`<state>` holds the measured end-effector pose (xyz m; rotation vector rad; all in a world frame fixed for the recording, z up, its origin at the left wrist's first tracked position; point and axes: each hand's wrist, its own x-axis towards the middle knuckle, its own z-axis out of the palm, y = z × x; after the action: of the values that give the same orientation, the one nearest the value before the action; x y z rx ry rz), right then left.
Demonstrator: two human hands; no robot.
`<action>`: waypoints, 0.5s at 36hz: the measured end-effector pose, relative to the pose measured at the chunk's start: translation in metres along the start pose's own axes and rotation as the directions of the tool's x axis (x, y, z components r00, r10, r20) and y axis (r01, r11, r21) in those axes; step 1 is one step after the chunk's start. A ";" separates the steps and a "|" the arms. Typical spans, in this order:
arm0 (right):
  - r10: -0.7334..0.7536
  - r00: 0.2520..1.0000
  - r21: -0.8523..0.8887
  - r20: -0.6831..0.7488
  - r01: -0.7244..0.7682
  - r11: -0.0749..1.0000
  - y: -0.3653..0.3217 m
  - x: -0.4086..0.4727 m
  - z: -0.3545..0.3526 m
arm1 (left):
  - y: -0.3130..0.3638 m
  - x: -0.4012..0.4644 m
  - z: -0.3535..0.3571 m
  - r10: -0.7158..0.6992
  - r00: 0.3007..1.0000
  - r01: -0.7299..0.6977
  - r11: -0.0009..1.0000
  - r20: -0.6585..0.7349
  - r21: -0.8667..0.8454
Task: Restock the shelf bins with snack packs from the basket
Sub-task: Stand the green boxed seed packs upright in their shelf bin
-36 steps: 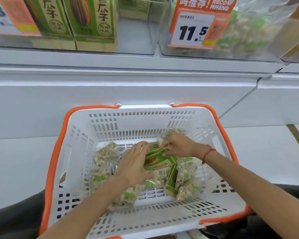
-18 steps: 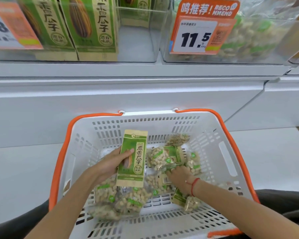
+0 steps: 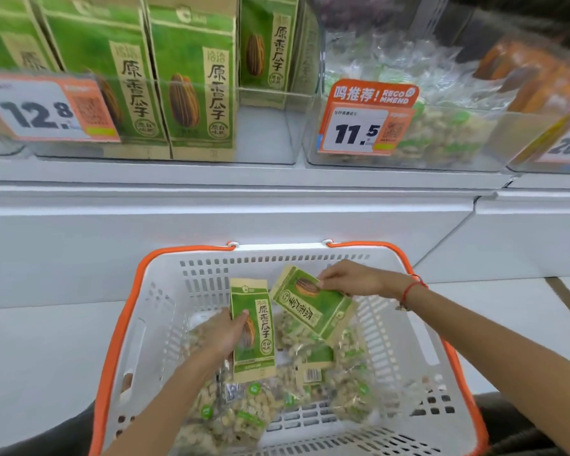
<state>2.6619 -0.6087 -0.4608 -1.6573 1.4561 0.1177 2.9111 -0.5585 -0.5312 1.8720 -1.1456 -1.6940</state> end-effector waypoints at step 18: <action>-0.057 0.952 -0.214 0.301 0.125 0.969 -0.027 -0.039 -0.044 | 0.055 -0.045 0.011 0.150 0.884 -0.196 0.979 0.443 0.058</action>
<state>2.6521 -0.6117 -0.3968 -1.8032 1.1723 0.4773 2.8857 -0.5548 -0.4640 1.4185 -1.5441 -2.0425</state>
